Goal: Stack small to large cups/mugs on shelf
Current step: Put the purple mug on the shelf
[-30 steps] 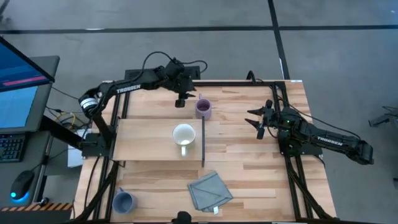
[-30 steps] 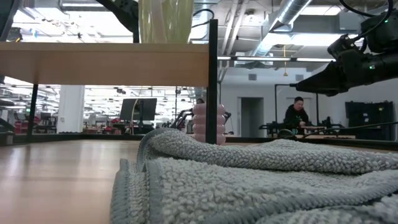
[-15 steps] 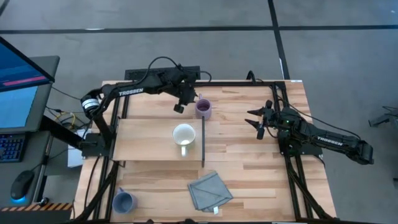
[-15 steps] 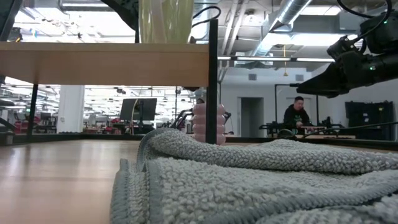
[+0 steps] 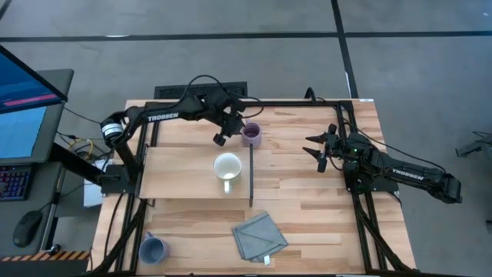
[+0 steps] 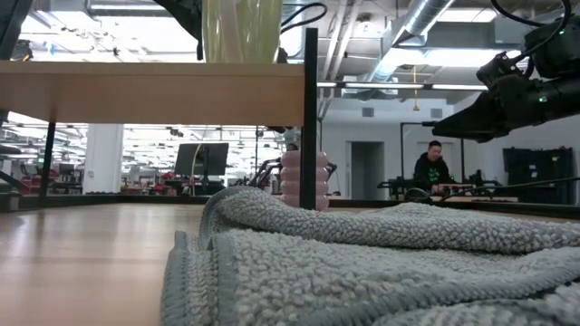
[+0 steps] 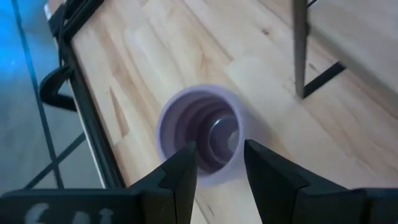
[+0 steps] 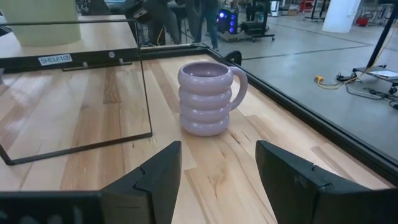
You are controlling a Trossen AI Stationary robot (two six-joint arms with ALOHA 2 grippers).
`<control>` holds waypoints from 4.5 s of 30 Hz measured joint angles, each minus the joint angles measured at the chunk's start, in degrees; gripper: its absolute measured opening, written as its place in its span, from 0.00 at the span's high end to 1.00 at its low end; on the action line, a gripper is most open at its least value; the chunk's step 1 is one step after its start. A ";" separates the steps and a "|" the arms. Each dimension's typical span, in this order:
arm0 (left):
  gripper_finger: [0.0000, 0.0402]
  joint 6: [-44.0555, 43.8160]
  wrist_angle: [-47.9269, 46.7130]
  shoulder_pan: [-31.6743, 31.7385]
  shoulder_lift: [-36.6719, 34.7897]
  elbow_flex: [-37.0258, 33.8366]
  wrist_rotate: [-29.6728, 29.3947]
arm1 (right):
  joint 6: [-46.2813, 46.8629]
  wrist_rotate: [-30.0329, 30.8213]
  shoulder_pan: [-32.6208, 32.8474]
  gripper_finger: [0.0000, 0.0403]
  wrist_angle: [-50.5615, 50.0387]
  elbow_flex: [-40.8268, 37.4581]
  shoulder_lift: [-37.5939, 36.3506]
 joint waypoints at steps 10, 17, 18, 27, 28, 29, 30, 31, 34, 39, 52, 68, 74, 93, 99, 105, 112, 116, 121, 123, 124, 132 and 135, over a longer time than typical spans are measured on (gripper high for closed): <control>0.69 2.66 -0.72 -0.87 0.01 0.00 -0.26 | 0.00 0.00 0.00 0.43 0.00 0.00 0.00; 0.69 2.66 -1.59 -1.74 2.48 0.07 -1.24 | 0.02 0.02 0.00 0.43 -0.11 0.00 -0.02; 0.69 2.65 -1.92 -1.90 2.51 0.05 -1.66 | 0.04 0.04 0.00 0.43 -0.13 0.00 0.00; 0.69 3.53 0.28 -2.73 2.84 0.11 -2.49 | 0.62 0.19 0.00 0.43 -1.24 0.00 1.06; 0.69 3.55 0.26 -2.71 2.84 0.11 -2.49 | 0.61 0.18 0.00 0.43 -1.25 0.00 1.07; 0.69 3.53 0.24 -2.71 2.84 0.09 -2.49 | 0.61 0.19 0.00 0.43 -1.25 0.00 1.11; 0.69 3.55 0.21 -2.71 2.84 0.09 -2.59 | 0.61 0.19 0.00 0.43 -1.25 0.00 1.11; 0.69 3.54 0.17 -2.71 2.84 0.09 -2.60 | 0.60 0.19 0.00 0.43 -1.25 0.00 1.11; 0.69 3.55 0.11 -2.71 2.84 0.09 -2.61 | 0.59 0.19 0.00 0.43 -1.25 0.00 1.11; 0.69 3.56 0.06 -2.71 2.85 0.08 -3.87 | 0.59 0.19 0.00 0.43 -1.25 0.00 1.11; 0.69 3.91 1.15 -2.97 5.30 0.63 -6.08 | 1.48 1.11 -0.02 0.43 -1.27 0.00 1.11; 0.69 5.10 -0.98 -3.44 6.75 0.20 -7.45 | 1.49 1.11 0.00 0.43 -1.27 0.00 1.12; 0.69 5.26 -0.84 -3.54 6.75 0.20 -7.54 | 1.51 1.10 0.00 0.43 -1.27 0.00 1.13; 0.69 2.47 1.54 -3.52 6.73 0.24 -7.12 | 1.53 1.09 0.00 0.43 -1.27 0.00 1.14; 0.69 2.39 0.55 -3.52 6.67 0.31 -6.89 | 1.51 1.09 -0.01 0.43 -1.27 0.00 1.13; 0.69 1.80 0.25 -3.49 6.62 0.00 -6.54 | 1.51 1.09 -0.02 0.43 -1.27 0.00 1.12; 0.69 1.92 0.25 -3.49 6.65 -0.02 -6.49 | 1.51 1.09 0.00 0.43 -1.27 0.00 1.13; 0.69 1.17 0.34 -3.49 8.16 -0.02 -6.21 | 1.53 1.09 -0.02 0.43 -1.28 0.00 1.13; 0.69 -0.11 1.06 -3.65 9.33 0.13 -5.91 | 1.95 1.07 0.00 0.43 -1.30 -0.01 1.22; 0.69 -0.10 1.59 -3.64 9.38 0.13 -6.10 | 2.00 1.08 0.00 0.43 -1.40 -0.02 1.18; 0.69 -0.10 1.62 -3.58 9.38 0.13 -6.19 | 2.02 1.07 0.00 0.43 -1.40 -0.02 1.18; 0.82 -0.76 1.34 -3.63 9.38 0.13 -6.63 | 1.98 1.07 0.00 0.43 -1.49 -0.02 1.18; 0.92 -0.70 1.31 -3.65 9.42 0.13 -7.44 | 1.64 1.07 0.00 0.43 -1.49 -0.02 1.18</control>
